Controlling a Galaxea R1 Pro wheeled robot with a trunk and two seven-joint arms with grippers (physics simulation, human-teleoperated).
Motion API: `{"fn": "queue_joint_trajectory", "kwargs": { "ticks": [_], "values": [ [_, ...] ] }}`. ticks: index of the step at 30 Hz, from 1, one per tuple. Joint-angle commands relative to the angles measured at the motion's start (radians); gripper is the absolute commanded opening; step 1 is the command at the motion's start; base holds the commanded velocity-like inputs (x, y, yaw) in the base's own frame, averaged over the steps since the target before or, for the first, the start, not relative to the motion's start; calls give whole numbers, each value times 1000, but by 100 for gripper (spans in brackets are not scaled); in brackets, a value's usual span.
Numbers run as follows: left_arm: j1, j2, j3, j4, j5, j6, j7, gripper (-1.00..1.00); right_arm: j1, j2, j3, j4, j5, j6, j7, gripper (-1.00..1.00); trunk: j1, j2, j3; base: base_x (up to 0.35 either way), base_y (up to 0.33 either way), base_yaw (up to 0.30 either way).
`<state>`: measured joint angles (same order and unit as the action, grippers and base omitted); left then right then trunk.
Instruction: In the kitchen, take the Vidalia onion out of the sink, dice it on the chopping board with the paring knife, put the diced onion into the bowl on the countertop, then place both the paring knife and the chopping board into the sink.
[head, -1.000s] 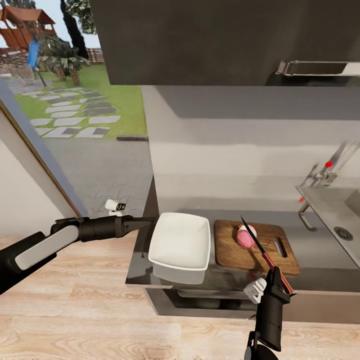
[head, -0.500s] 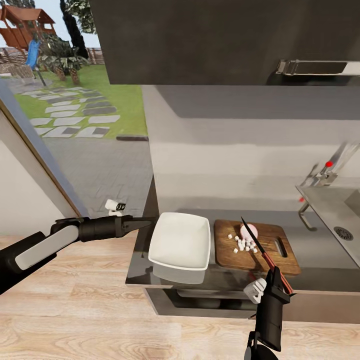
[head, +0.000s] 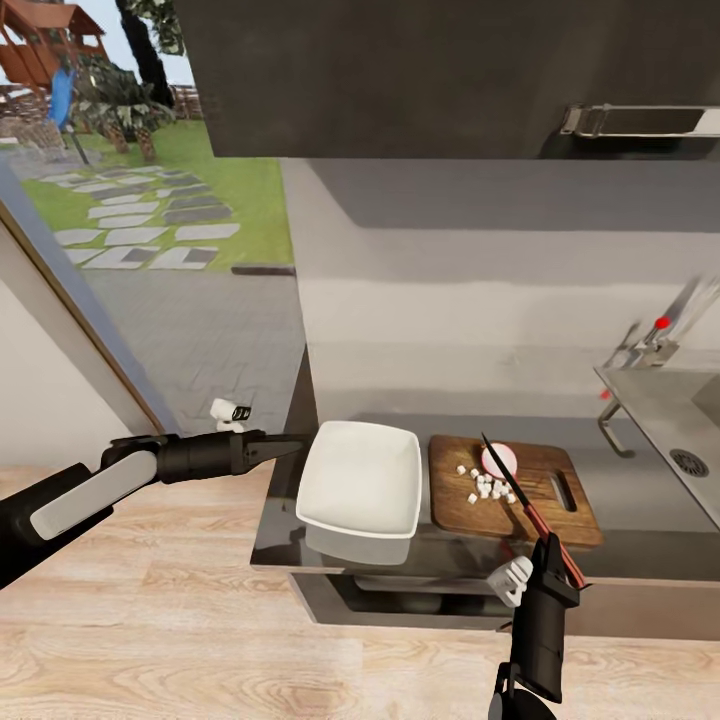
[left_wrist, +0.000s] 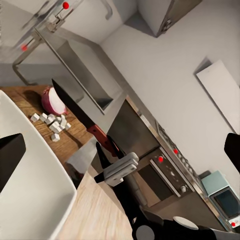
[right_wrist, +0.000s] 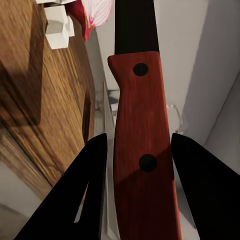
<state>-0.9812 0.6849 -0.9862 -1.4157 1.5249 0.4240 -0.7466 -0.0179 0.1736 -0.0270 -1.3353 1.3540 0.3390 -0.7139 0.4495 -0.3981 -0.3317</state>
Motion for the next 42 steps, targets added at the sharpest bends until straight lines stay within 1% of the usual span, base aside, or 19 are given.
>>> {"fn": "queue_joint_trajectory", "kwargs": {
  "ticks": [1, 19, 25, 31, 42],
  "values": [
    [-2, 1, -3, 0, 11, 7, 0, 100, -1, 1, -1, 0, 8, 5, 2, -100, 1, -2, -3, 0, 0, 0],
    [-2, 1, -3, 11, 11, 5, 0, 100, -1, 1, -1, 0, 8, 6, 2, -100, 1, -2, -4, 0, -24, 0],
    [-2, 1, -3, 14, 11, 5, 0, 100, -1, 1, -1, 5, 9, 5, 2, -100, 1, -2, -11, 0, 0, 0],
    [-2, 1, -3, 14, 11, 6, 0, 100, -1, 1, -1, 10, 7, 5, 2, -100, 1, -2, -12, 0, 0, 0],
    [-2, 1, -3, 18, 12, 7, 0, 100, -1, 1, -1, 11, 8, 5, 2, -100, 1, -2, -12, 58, -58, 0]
  ]
}}
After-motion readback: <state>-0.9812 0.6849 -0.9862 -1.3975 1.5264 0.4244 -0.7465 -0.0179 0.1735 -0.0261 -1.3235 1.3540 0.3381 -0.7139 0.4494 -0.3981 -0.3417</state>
